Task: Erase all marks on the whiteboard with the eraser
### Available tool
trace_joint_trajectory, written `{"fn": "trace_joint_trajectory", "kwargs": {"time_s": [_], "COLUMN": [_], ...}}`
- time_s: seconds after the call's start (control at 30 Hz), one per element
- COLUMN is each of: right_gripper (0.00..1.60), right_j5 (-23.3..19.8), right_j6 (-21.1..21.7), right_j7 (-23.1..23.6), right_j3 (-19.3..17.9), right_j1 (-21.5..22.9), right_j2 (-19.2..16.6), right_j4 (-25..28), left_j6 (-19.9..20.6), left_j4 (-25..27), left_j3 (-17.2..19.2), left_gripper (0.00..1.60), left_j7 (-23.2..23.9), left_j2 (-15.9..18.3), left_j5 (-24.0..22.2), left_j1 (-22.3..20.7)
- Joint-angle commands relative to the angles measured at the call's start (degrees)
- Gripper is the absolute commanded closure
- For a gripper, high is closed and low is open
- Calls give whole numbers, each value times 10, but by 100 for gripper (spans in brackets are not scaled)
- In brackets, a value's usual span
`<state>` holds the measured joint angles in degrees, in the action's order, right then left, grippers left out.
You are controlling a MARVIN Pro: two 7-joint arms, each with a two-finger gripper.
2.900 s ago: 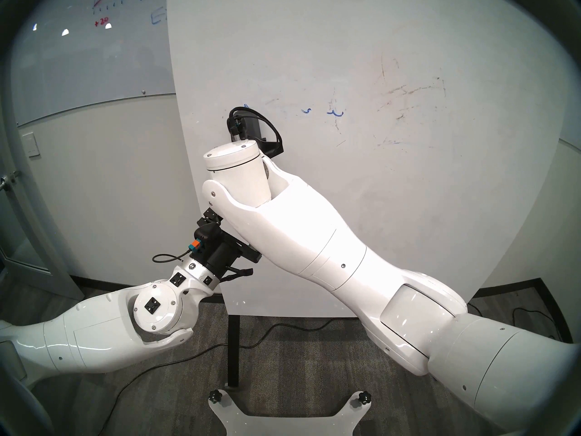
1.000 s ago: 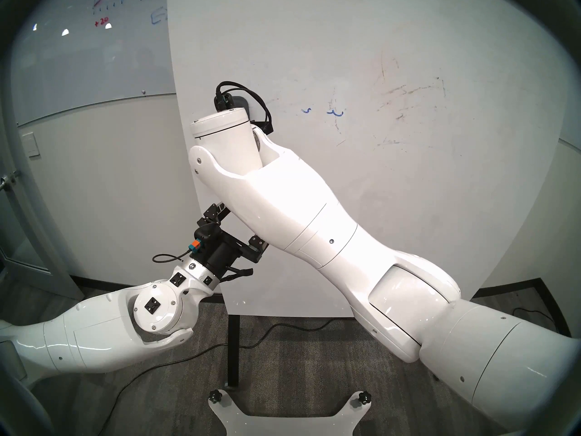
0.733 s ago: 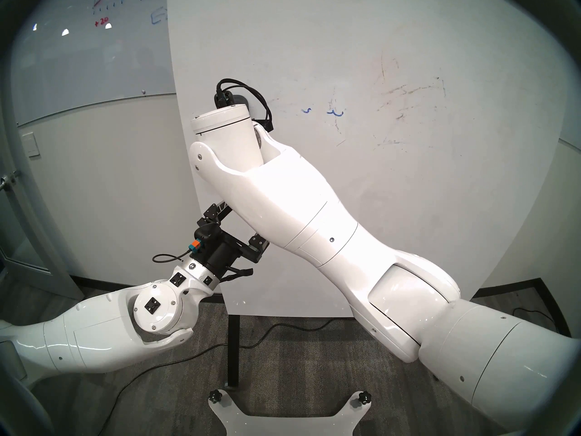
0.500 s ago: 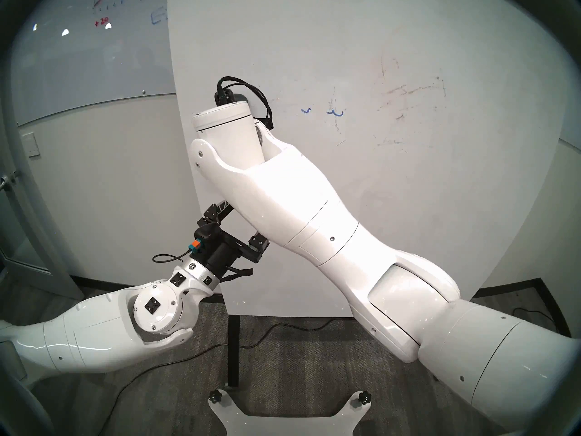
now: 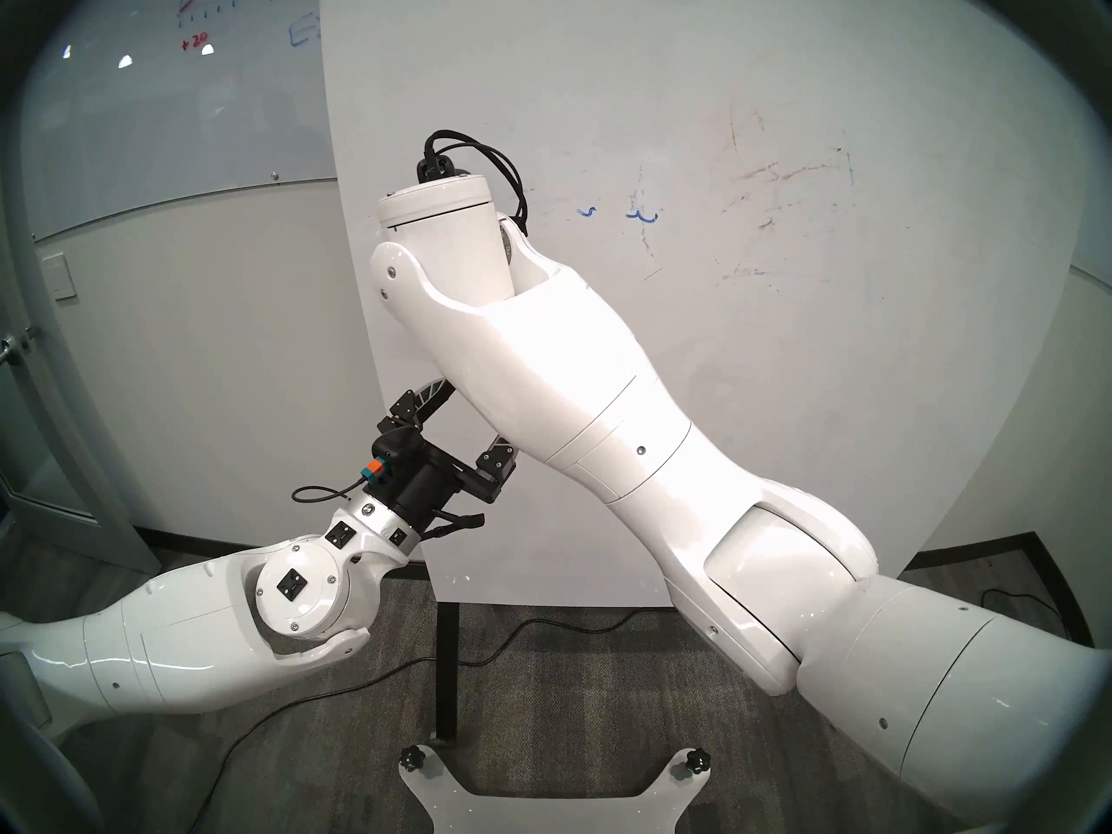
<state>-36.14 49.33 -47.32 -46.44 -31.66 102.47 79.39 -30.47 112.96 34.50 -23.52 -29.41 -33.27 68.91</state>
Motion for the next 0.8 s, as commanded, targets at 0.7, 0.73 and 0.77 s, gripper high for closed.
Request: {"fn": "trace_joint_trajectory", "kwargs": {"time_s": [0.7, 0.73, 0.77], "right_gripper": [160, 160, 160], "right_j5": [37, 37, 37], "right_j6": [-35, -36, -36], "right_j7": [-18, -19, -19], "right_j3": [-50, -51, -51], "right_j1": [28, 24, 24], "right_j2": [-62, -66, -66], "right_j4": [54, 57, 57], "left_j6": [-4, -4, -4], "left_j4": [5, 5, 5], "left_j3": [5, 5, 5], "left_gripper": [0, 0, 0], "left_j7": [-1, -1, -1], "left_j2": [0, 0, 0], "left_j5": [0, 0, 0], "left_j1": [-6, -6, -6]}}
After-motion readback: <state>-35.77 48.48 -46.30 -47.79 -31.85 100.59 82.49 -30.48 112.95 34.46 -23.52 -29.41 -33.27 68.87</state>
